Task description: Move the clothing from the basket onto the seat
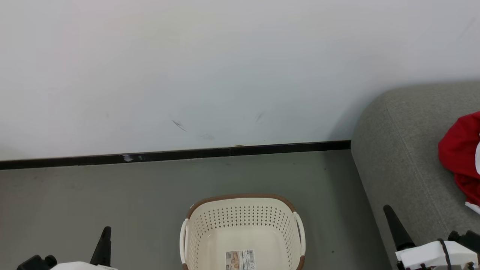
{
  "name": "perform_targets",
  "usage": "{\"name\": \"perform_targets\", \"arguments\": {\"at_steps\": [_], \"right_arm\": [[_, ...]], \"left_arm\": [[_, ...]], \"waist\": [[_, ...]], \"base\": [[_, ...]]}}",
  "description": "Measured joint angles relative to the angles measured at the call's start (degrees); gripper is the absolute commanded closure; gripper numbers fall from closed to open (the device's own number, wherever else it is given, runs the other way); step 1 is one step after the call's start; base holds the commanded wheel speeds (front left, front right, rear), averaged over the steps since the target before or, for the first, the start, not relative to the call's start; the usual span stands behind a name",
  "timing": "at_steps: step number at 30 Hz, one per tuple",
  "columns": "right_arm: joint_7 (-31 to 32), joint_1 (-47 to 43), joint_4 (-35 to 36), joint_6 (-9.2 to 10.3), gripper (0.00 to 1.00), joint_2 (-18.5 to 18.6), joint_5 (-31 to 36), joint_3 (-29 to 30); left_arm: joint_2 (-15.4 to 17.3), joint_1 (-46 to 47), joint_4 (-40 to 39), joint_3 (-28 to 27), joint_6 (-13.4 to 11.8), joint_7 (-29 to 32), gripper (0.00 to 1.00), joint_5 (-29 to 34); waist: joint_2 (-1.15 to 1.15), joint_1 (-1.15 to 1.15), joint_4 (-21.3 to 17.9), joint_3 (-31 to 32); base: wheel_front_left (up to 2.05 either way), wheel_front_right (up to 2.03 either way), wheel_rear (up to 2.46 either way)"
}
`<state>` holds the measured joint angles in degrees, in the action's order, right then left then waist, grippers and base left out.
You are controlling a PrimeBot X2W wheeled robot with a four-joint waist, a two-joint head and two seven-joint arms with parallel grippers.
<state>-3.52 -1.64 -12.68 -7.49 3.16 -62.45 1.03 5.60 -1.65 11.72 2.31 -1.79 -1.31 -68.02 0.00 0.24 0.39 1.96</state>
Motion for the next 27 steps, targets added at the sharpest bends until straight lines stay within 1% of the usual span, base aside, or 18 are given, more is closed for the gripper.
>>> {"name": "perform_targets", "arguments": {"at_steps": [4, 8, 27], "right_arm": [[0.56, 0.48, -0.42, 0.00, 1.00, 0.25, -3.47, 0.24], [1.24, 1.03, -0.56, 0.00, 1.00, 0.32, -7.13, 0.45], [4.80, 3.44, -1.42, 0.01, 1.00, 0.94, -23.74, 2.00]], "left_arm": [[-0.31, 0.32, 0.35, -0.73, 1.01, 0.85, 1.00, -2.45], [-0.65, 0.78, 0.78, -1.48, 1.91, 1.64, 1.00, -5.13], [-2.48, 3.39, 2.47, -4.89, 6.24, 5.37, 1.00, -17.64]], "waist": [[0.00, -0.10, -0.05, -0.35], [0.00, -0.15, -0.09, -0.67], [0.00, -0.20, -0.30, -1.71]], "base": [[0.00, 0.00, 0.00], [0.00, 0.00, 0.00], [0.00, 0.00, 0.00]]}}
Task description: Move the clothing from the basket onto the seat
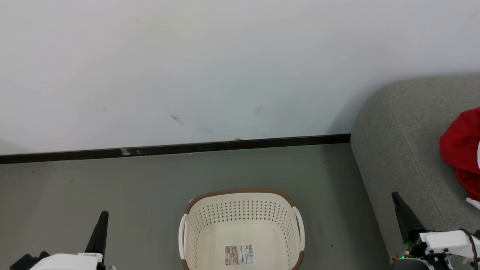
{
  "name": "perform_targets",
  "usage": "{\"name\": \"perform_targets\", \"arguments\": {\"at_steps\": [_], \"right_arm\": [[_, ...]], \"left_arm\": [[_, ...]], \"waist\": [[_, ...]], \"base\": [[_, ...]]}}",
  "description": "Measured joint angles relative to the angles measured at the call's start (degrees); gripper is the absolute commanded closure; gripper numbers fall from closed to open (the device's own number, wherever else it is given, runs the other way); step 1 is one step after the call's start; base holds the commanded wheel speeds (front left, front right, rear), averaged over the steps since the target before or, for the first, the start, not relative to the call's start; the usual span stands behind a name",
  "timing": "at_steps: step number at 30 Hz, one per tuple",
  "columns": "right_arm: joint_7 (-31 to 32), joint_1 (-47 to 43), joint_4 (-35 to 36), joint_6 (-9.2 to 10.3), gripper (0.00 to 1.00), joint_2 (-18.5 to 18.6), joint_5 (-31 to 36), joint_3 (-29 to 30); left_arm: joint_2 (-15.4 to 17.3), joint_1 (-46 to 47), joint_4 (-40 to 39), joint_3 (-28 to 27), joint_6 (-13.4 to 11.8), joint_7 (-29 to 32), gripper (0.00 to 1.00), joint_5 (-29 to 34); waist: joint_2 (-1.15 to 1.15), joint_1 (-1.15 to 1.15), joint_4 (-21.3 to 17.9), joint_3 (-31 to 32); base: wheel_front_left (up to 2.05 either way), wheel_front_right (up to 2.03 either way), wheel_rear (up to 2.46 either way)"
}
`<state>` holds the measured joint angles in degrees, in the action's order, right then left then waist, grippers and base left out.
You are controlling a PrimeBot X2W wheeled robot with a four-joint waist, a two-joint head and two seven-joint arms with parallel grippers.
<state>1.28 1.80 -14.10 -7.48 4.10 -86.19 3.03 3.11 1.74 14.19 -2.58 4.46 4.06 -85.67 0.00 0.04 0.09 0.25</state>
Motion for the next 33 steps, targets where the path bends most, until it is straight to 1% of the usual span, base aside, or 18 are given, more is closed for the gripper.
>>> {"name": "perform_targets", "arguments": {"at_steps": [5, 10, 33], "right_arm": [[0.78, 0.31, -0.51, 0.00, 1.00, 0.12, -4.68, 0.24], [1.76, 1.31, -0.73, 0.00, 1.00, 0.25, -8.58, 0.60], [1.76, 1.37, -0.91, 0.00, 1.00, 0.25, -8.59, 0.94]], "left_arm": [[-0.68, 0.51, 0.43, -0.82, 0.85, 1.02, 1.00, -3.20], [-1.09, 1.31, 0.88, -1.66, 2.25, 1.93, 1.00, -6.15], [-1.15, 1.51, 1.36, -1.88, 2.26, 1.93, 1.00, -6.15]], "waist": [[0.00, 0.00, -0.05, -0.23], [0.00, 0.00, -0.10, -0.41], [0.00, -0.01, -0.09, -0.41]], "base": [[0.00, 0.00, 0.00], [0.00, 0.00, 0.00], [0.00, 0.00, 0.00]]}}
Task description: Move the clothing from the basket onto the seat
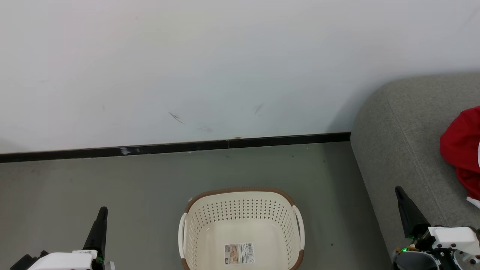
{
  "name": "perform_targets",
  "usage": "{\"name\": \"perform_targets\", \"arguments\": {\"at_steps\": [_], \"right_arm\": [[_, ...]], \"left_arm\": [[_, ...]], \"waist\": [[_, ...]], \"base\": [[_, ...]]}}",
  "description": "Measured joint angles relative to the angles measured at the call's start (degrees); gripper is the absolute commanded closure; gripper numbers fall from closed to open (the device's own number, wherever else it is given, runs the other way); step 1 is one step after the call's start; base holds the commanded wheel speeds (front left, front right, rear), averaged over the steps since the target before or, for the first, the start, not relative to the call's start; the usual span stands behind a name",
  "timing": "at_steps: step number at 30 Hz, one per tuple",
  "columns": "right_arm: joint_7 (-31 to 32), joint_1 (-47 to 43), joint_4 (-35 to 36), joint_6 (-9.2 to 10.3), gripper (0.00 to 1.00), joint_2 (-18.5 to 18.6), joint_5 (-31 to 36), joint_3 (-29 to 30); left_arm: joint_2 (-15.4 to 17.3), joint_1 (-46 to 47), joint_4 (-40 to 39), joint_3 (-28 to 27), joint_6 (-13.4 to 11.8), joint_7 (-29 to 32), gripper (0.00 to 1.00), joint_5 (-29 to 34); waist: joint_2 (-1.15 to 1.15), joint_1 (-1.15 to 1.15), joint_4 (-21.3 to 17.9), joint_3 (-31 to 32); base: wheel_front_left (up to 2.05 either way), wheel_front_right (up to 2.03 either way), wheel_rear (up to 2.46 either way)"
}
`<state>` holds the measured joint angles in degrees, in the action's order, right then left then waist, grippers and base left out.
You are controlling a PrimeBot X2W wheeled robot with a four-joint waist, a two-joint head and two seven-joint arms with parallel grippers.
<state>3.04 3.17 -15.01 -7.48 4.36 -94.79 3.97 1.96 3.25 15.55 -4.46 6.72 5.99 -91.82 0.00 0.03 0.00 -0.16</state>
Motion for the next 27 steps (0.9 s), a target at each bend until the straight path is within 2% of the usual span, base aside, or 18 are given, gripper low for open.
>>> {"name": "perform_targets", "arguments": {"at_steps": [27], "right_arm": [[0.08, 0.02, -0.07, 0.00, 1.00, -0.01, 0.01, 0.19]], "left_arm": [[-0.02, 0.13, 0.26, -0.05, 0.07, 0.01, 1.00, 0.00]], "waist": [[0.00, -0.01, 0.00, 0.00]], "base": [[0.00, 0.00, 0.00]]}}
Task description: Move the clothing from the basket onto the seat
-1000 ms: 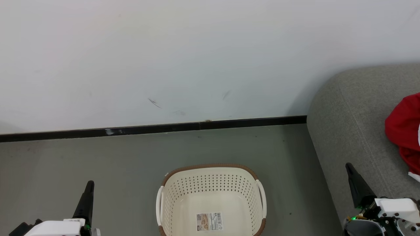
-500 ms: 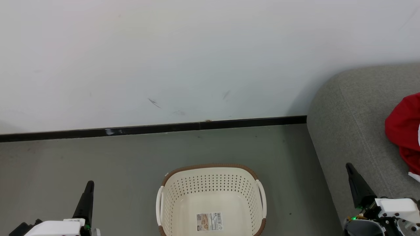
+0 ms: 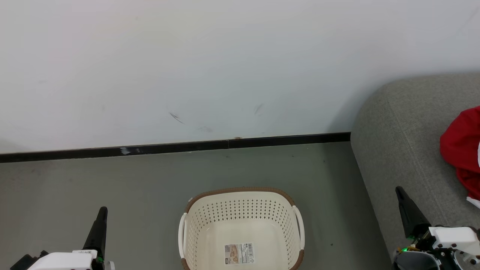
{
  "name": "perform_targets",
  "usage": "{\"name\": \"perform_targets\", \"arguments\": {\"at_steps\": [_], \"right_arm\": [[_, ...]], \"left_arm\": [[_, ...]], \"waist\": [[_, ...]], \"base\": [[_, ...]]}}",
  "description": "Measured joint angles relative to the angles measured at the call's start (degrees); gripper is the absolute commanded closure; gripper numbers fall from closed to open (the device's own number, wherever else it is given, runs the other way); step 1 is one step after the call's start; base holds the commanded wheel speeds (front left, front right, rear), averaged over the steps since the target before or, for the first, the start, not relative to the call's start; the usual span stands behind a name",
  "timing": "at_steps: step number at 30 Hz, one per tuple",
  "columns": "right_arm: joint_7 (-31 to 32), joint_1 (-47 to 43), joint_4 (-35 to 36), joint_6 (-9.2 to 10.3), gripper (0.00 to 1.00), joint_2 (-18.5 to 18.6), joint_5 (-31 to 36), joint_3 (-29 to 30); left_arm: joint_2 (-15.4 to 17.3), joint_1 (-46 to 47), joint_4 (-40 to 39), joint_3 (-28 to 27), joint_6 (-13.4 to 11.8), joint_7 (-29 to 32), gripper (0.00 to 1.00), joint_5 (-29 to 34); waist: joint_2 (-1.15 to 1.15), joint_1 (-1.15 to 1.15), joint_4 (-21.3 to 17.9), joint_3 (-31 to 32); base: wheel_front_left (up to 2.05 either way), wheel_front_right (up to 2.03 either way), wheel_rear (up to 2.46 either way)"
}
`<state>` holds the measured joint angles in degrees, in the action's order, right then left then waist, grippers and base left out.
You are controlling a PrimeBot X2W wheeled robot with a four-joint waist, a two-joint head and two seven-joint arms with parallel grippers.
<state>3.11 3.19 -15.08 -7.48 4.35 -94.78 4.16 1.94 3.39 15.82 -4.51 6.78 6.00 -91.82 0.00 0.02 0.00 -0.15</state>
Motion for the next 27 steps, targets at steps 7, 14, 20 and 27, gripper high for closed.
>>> {"name": "perform_targets", "arguments": {"at_steps": [7, 14, 20, 27], "right_arm": [[0.00, 0.00, -0.01, 0.00, 1.00, 0.00, 0.00, 0.02], [0.01, 0.01, -0.02, 0.00, 1.00, 0.00, 0.00, 0.07], [0.01, 0.01, -0.03, 0.00, 1.00, 0.00, 0.00, 0.10], [0.01, 0.01, -0.03, 0.00, 1.00, -0.01, 0.00, 0.13]], "left_arm": [[0.00, 0.01, 0.02, 0.00, 0.01, 0.00, 1.00, 0.00], [0.00, 0.01, 0.05, -0.01, 0.01, 0.00, 1.00, 0.00], [0.00, 0.01, 0.10, -0.02, 0.26, 0.00, 1.00, 0.00], [0.00, 0.02, 0.12, -0.03, 0.26, 0.01, 1.00, 0.00]], "waist": [[0.00, 0.00, 0.00, 0.00], [0.00, 0.00, 0.00, 0.00], [0.00, -0.01, 0.00, 0.00], [0.00, -0.01, 0.00, 0.00]], "base": [[0.00, 0.00, 0.00], [0.00, 0.00, 0.00], [0.00, 0.00, 0.00], [0.00, 0.00, 0.00]]}}
